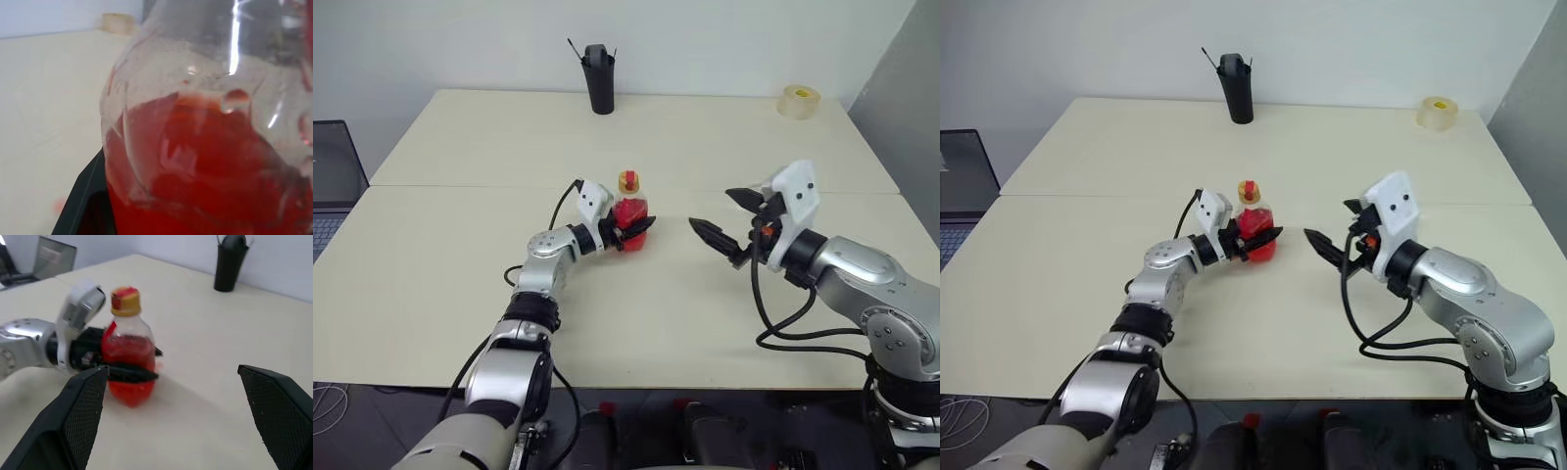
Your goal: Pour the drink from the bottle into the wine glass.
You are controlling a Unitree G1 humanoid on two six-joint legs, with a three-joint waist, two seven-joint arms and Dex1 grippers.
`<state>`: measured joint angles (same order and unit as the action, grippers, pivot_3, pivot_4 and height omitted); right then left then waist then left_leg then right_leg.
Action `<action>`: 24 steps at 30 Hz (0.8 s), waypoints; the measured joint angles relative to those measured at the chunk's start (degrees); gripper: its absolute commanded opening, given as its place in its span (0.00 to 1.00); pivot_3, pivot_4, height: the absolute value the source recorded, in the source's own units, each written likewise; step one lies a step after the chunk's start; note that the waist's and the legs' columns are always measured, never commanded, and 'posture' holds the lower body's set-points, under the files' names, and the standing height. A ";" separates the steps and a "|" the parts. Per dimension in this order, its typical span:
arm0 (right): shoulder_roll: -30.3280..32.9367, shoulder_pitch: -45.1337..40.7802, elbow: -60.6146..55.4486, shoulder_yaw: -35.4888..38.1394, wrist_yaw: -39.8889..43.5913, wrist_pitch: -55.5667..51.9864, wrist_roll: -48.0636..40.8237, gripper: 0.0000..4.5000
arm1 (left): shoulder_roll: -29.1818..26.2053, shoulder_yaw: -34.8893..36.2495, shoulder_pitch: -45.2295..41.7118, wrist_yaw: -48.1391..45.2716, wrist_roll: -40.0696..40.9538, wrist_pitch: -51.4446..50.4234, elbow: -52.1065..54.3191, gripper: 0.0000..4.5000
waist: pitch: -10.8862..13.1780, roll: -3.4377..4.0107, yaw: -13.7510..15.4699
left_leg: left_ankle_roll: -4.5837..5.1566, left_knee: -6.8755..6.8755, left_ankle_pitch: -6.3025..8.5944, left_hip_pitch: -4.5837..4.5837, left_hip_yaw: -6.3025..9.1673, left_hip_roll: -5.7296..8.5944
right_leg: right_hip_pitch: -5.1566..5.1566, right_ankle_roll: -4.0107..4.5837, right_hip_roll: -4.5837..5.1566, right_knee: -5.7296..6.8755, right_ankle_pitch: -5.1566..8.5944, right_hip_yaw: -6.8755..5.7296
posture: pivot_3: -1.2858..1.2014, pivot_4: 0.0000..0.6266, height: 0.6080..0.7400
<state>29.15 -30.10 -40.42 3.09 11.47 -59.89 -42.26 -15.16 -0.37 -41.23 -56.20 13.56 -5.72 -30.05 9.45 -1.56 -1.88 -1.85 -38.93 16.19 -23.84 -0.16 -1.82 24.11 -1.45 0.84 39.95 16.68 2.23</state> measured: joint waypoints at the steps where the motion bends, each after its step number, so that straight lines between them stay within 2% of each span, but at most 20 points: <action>1: -1.11 -1.28 -0.79 0.02 -1.07 -1.18 -0.73 1.00 | -0.41 -0.77 0.55 -0.74 0.35 -1.93 3.37 0.51 | 0.00 0.00 0.06 | 0.00 -0.01 0.00 -0.01 0.04 0.00 | -0.03 0.00 0.01 -0.02 0.00 -0.01 | 0.52 0.24 1.00; 5: -6.69 -3.60 -2.08 -0.39 -5.52 -6.22 -4.04 1.00 | -1.34 -3.15 3.60 -1.15 1.39 -7.44 13.89 0.50 | -0.02 0.02 0.16 | 0.01 -0.01 0.00 -0.01 0.05 0.01 | -0.06 -0.05 0.20 -0.02 0.03 -0.03 | 0.52 0.24 1.00; 11: -14.96 -4.77 -0.17 0.13 -12.35 -9.26 -4.33 1.00 | 0.10 -6.20 7.41 0.19 1.81 -11.44 18.47 0.50 | -0.02 0.02 0.16 | 0.02 -0.01 -0.01 -0.03 0.07 0.04 | -0.04 -0.07 0.23 0.00 0.04 -0.05 | 0.52 0.24 1.00; 24: -16.10 -4.85 1.93 0.06 -13.94 -11.25 -4.03 1.00 | 1.78 -6.65 9.68 3.73 2.17 -12.56 22.06 0.50 | -0.03 0.03 0.02 | 0.07 0.00 0.02 -0.02 0.06 0.07 | -0.03 -0.07 0.22 0.00 0.04 -0.05 | 0.52 0.24 1.00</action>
<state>13.05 -34.95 -38.48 3.15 -2.48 -71.13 -46.29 -13.38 -7.01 -31.55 -52.47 15.72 -18.28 -7.99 9.42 -1.53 -1.86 -1.78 -38.92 16.21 -23.86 -0.10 -1.76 24.07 -1.53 1.06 39.95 16.72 2.18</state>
